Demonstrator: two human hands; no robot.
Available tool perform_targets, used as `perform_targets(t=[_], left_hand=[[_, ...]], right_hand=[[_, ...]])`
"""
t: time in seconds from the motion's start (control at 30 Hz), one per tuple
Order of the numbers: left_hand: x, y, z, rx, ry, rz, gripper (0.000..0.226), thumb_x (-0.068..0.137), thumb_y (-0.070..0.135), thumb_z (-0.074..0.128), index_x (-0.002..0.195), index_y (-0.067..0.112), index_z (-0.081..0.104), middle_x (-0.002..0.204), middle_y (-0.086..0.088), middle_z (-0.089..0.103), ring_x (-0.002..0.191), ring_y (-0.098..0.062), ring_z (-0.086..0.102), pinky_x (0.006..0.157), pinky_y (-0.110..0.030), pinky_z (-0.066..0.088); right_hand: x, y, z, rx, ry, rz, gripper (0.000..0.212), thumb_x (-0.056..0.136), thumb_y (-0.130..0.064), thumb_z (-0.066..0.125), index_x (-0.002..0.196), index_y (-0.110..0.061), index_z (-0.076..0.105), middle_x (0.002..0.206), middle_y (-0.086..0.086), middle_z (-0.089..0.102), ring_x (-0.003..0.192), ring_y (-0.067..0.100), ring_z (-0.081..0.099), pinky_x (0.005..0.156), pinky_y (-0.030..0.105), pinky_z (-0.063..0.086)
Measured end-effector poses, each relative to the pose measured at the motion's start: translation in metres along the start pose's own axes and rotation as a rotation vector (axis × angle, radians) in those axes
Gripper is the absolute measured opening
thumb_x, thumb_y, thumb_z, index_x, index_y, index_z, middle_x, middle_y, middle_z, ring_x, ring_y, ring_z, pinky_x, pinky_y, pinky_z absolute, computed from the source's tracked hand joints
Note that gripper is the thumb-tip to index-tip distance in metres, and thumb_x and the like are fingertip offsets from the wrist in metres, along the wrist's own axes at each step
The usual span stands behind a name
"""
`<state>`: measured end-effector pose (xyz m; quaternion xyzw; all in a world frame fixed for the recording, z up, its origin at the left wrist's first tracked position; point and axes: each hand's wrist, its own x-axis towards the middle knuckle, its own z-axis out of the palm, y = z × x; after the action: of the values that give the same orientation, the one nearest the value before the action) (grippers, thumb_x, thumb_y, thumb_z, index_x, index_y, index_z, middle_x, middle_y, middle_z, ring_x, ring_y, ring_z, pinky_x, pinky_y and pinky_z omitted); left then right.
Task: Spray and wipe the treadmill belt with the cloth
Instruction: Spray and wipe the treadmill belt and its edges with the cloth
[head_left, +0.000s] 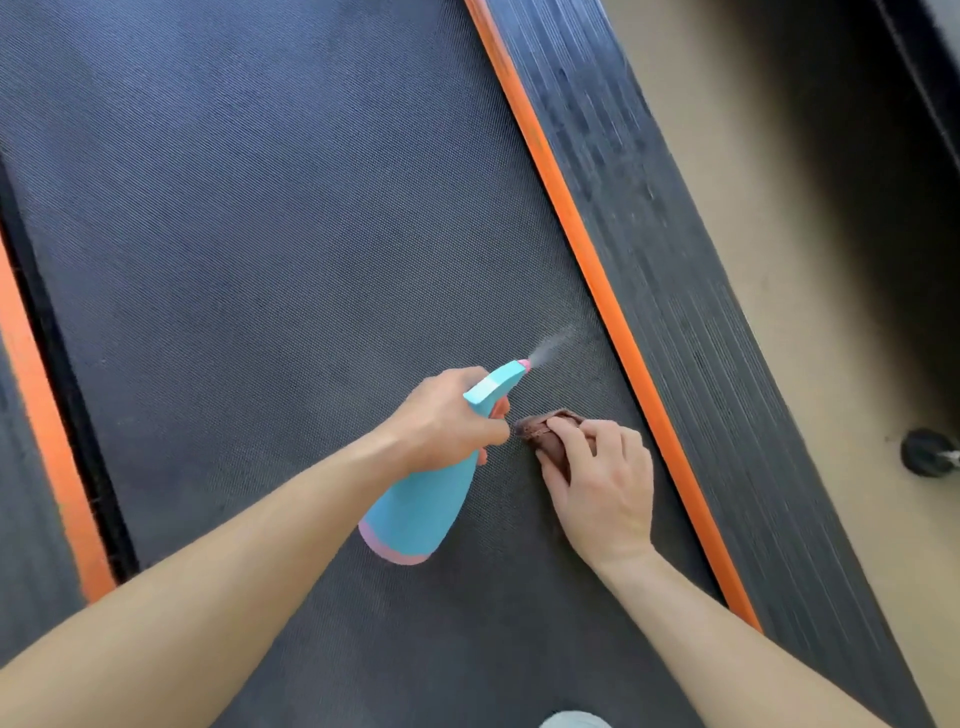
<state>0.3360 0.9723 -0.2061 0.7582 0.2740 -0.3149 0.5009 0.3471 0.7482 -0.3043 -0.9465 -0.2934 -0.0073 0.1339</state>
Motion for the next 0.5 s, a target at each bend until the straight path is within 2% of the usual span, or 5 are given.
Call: perform_targets(t=[0.13, 0.23, 0.3, 0.43, 0.5], left_hand=[[-0.005, 0.002, 0.003, 0.063, -0.006, -0.036, 0.014, 0.08, 0.022, 0.068, 0.078, 0.025, 0.054, 0.084, 0.0, 0.074, 0.069, -0.014, 0.078, 0.076, -0.037, 0.058], [-0.01, 0.001, -0.005, 0.024, -0.031, -0.012, 0.015, 0.072, 0.027, 0.066, 0.085, 0.023, 0.061, 0.096, 0.002, 0.074, 0.066, -0.014, 0.077, 0.082, -0.041, 0.06], [-0.013, -0.001, -0.014, 0.016, -0.024, -0.012, 0.017, 0.078, 0.021, 0.069, 0.095, 0.022, 0.065, 0.104, 0.003, 0.074, 0.067, -0.014, 0.077, 0.08, -0.036, 0.06], [-0.017, -0.008, -0.03, -0.046, 0.056, -0.011, 0.024, 0.071, 0.025, 0.067, 0.095, 0.026, 0.068, 0.103, 0.005, 0.074, 0.067, -0.016, 0.078, 0.086, -0.045, 0.061], [-0.02, -0.012, -0.036, -0.047, 0.071, -0.01, 0.019, 0.078, 0.018, 0.07, 0.095, 0.025, 0.068, 0.103, 0.005, 0.074, 0.067, -0.016, 0.078, 0.087, -0.045, 0.06]], right_hand=[[-0.005, 0.003, -0.003, 0.011, -0.021, 0.002, 0.033, 0.09, -0.035, 0.071, 0.119, -0.019, 0.069, 0.104, 0.007, 0.058, 0.093, 0.03, 0.054, 0.071, 0.042, 0.048], [0.013, 0.005, -0.001, -0.036, -0.002, -0.03, 0.034, 0.091, -0.036, 0.072, 0.118, -0.017, 0.068, 0.103, 0.009, 0.058, 0.091, 0.03, 0.053, 0.07, 0.042, 0.047], [0.042, 0.005, 0.003, -0.109, 0.028, -0.065, 0.031, 0.093, -0.039, 0.068, 0.116, -0.018, 0.066, 0.102, 0.009, 0.058, 0.09, 0.031, 0.053, 0.069, 0.042, 0.046], [0.128, -0.015, 0.014, -0.262, 0.093, 0.001, 0.027, 0.095, -0.041, 0.061, 0.11, -0.018, 0.064, 0.099, 0.01, 0.059, 0.086, 0.032, 0.054, 0.069, 0.042, 0.044], [0.155, -0.028, 0.017, -0.291, 0.075, 0.039, 0.027, 0.095, -0.04, 0.061, 0.108, -0.017, 0.064, 0.099, 0.01, 0.06, 0.086, 0.033, 0.054, 0.069, 0.043, 0.045]])
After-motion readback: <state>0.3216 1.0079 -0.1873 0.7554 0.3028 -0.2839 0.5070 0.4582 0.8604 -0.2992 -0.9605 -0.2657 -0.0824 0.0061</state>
